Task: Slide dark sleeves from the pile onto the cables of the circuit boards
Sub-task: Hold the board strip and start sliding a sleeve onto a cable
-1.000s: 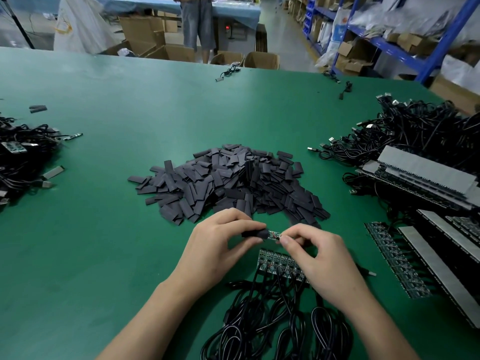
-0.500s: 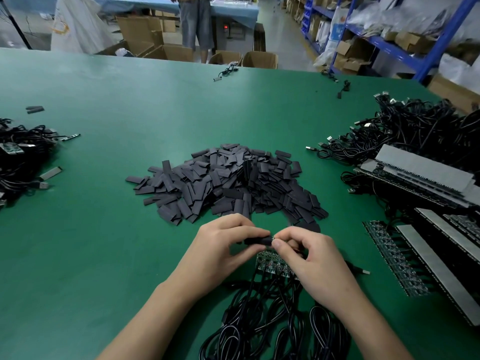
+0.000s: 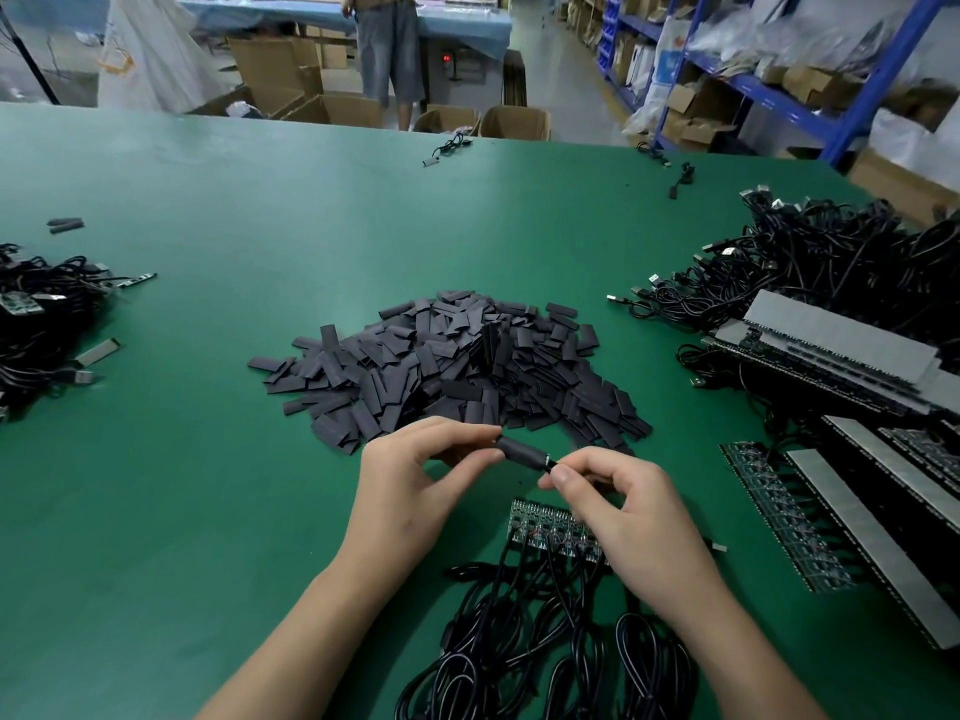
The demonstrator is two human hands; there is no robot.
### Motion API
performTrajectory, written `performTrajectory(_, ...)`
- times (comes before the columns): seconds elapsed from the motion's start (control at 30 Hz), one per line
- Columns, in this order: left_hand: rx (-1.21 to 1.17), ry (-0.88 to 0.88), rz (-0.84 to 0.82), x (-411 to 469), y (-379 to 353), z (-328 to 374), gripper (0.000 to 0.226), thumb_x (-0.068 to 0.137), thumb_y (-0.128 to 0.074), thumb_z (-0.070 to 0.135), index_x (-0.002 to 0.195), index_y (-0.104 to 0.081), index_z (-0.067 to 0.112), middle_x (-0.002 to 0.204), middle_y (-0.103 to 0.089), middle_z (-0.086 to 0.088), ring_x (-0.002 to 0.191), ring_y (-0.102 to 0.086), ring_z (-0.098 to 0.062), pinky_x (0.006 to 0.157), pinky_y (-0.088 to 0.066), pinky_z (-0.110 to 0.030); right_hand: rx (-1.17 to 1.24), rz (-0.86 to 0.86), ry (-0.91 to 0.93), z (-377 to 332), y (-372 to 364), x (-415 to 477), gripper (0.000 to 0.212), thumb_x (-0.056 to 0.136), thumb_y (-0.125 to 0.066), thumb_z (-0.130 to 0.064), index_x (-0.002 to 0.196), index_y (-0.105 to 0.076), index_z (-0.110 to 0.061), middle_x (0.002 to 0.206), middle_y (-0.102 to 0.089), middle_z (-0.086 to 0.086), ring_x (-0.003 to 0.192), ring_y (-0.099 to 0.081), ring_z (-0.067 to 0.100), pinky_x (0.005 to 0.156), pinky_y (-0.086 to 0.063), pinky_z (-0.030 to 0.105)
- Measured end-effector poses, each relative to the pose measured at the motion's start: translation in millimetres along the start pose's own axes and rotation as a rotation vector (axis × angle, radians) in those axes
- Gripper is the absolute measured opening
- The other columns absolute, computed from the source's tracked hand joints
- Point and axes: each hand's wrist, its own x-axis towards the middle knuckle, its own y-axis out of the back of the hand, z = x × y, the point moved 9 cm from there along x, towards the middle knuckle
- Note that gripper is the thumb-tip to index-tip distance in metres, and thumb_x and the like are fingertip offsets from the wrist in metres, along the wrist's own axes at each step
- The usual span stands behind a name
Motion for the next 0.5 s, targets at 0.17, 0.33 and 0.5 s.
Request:
performTrajectory(0.17,-0.138,0.079,-0.008,-2.0,-6.4,-5.7,0.017,0.084,-0.080,0.013,0.100,-0.082,0.018,0.094,-0.078,0.010,0.089,-0.073,-0.011,0.081,-0.056,-0.023,0.035,0.003,-0.008,2.1,0.2,0.3,0.022,0.103,-0.062,-0.030,0.087,-0.075,-0.040,0.061,-0.055,-0.004,0.062,-0.054,0.027,0.061,-0.041,0.033)
performTrajectory(0.33,-0.179,0.093,-0.015,-3.7,-10.4,-5.3,0.018,0.084,-0.077,0.020,0.101,-0.082,0.018,0.093,-0.077,0.009,0.087,-0.072,-0.015,0.078,-0.056,-0.026,0.043,0.003,-0.005,1.0,-3.1,0.6,0.024,0.102,-0.063,-0.027,0.084,-0.075,-0.038,0.060,-0.057,-0.011,0.060,-0.052,0.003,0.060,-0.040,0.020)
performTrajectory(0.5,-0.175,0.066,-0.049,-3.4,-13.5,-2.9,0.021,0.087,-0.077,0.015,0.106,-0.081,0.020,0.095,-0.076,0.011,0.089,-0.071,-0.014,0.076,-0.054,-0.025,0.060,-0.001,-0.014,0.2,-4.6,0.7,0.025,0.101,-0.063,-0.027,0.084,-0.076,-0.039,0.061,-0.061,-0.010,0.061,-0.057,0.008,0.061,-0.044,0.023)
